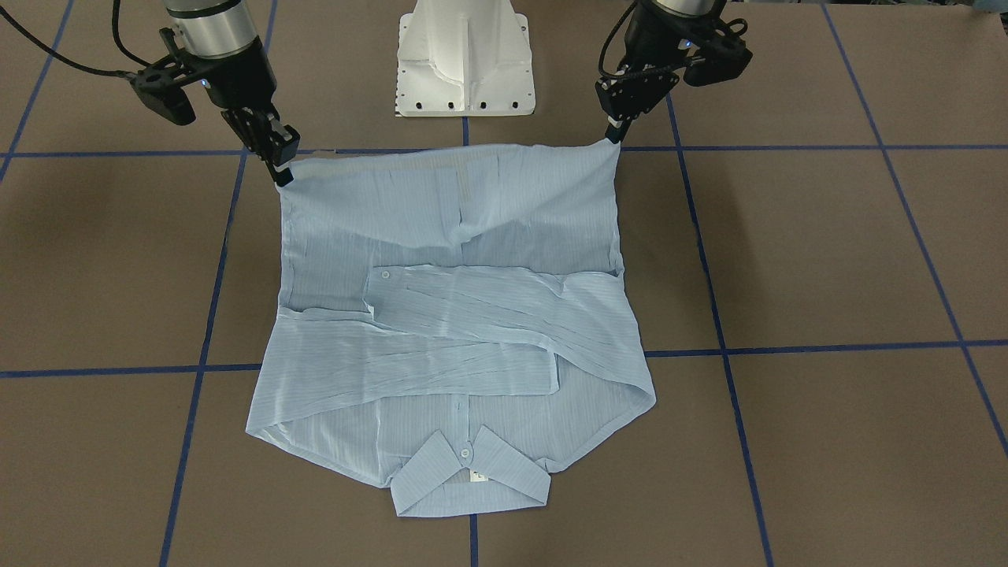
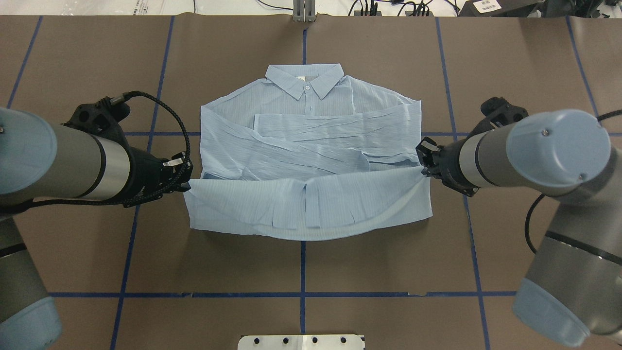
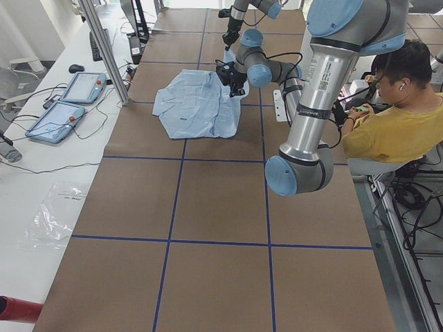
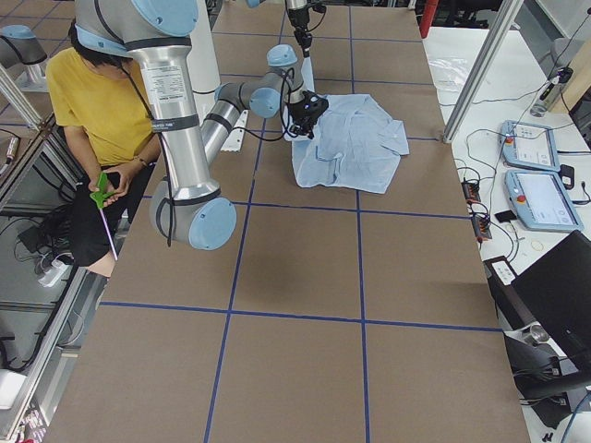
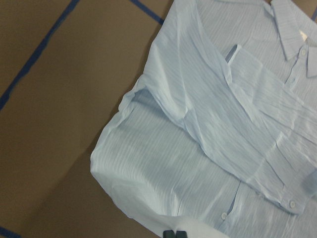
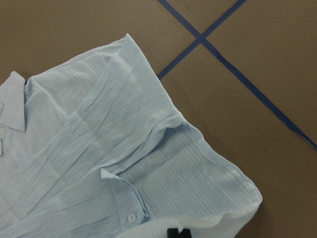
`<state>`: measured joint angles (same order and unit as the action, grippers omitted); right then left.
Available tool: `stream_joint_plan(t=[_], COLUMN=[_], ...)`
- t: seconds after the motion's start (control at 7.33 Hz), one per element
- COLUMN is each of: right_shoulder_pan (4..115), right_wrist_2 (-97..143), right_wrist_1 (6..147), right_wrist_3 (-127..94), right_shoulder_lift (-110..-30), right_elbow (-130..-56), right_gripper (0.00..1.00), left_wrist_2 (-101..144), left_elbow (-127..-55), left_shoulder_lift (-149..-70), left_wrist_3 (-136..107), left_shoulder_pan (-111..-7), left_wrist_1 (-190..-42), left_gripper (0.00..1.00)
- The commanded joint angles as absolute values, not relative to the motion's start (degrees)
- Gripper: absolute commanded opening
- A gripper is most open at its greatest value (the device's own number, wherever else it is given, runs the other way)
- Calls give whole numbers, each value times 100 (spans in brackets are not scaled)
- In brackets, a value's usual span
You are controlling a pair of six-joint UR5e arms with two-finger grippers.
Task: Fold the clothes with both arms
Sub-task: 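Lift the hem with both grippers and fold it toward the collar, then lay the hem just below the collar and open both grippers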
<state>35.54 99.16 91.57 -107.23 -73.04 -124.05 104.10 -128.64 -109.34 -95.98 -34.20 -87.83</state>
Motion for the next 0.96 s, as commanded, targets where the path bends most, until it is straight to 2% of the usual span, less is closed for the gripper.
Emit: stream_joint_plan(t=[0.0, 0.14, 0.41, 0.55, 0.82], right_shoulder_pan=[4085, 4200, 4341, 4438, 4578], right_wrist_2=[10011, 10011, 10002, 10002, 10011], right_wrist_1=[9115, 9088, 9001, 8652, 7861], right_wrist_3=[-10258, -10231, -9933, -9966, -9967], right_shoulder_lift=[-6700, -6367, -6136, -5935, -5583], right_elbow=[-11430, -10904, -10225, -9761, -8645], right_gripper=[0, 0, 0, 0, 0], left_wrist_2=[10424, 10424, 10424, 10415, 10406], left_elbow=[-11855, -11056, -9596, -8910, -8649], left_shoulder_lift=[-11387, -11686, -11750, -12099, -12269], left_wrist_3=[-8965, -8956, -8939, -8938, -8790], left_shoulder_pan=[-3892, -4059, -4279, -4359, -4596], left_wrist_1=[-9068, -9497, -11172, -11432, -11452], left_gripper=[0, 0, 0, 0, 0])
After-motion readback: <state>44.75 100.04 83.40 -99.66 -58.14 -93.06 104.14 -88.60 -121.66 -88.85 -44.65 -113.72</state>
